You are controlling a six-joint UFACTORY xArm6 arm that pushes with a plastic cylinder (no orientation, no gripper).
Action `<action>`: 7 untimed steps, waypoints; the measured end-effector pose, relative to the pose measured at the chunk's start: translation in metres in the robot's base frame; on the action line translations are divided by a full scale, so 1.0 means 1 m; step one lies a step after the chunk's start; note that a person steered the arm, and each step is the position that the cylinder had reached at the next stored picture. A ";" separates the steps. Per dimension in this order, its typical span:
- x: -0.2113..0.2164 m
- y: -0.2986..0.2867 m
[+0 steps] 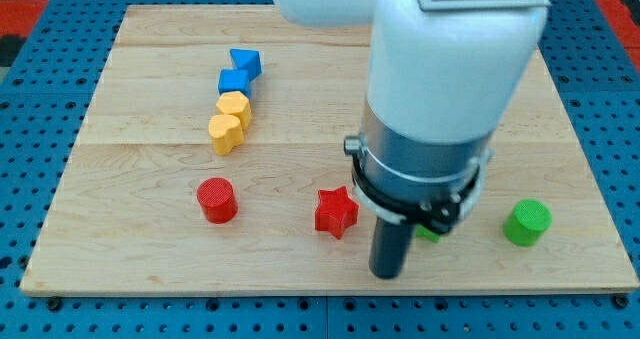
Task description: Place the red star below to the red circle
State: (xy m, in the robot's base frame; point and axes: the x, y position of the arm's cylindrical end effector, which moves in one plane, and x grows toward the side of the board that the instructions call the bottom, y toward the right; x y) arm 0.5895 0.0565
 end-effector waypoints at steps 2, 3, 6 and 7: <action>-0.060 -0.100; -0.060 -0.069; -0.027 -0.146; -0.027 -0.176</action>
State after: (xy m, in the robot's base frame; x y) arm 0.5621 -0.1199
